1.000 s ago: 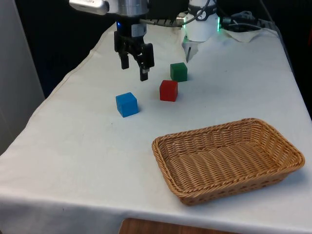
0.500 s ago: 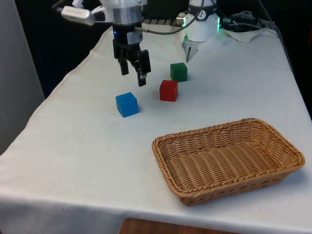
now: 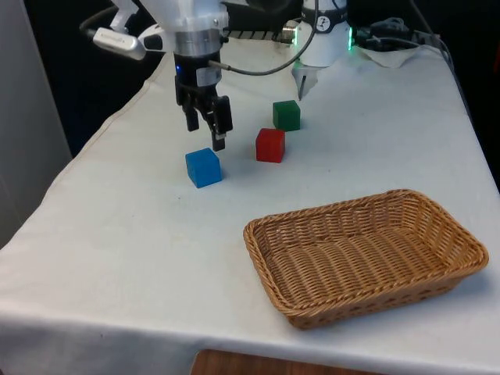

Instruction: Pick up the blue cube and place it into the basket.

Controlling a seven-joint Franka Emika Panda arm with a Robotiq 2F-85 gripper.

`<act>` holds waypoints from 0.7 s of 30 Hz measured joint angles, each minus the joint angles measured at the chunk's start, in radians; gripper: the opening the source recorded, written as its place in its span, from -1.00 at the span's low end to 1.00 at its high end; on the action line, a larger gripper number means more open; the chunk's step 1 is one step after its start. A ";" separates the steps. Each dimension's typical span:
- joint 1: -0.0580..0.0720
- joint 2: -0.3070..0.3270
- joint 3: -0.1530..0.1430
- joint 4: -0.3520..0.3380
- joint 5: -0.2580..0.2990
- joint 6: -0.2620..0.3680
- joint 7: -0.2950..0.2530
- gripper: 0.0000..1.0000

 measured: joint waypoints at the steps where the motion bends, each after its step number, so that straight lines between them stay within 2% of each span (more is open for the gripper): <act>1: 0.000 0.004 0.000 0.000 0.000 0.006 0.000 1.00; 5: 0.002 0.027 0.000 0.005 0.000 0.035 0.005 1.00; 21: 0.003 0.093 0.000 0.036 0.000 0.075 0.012 1.00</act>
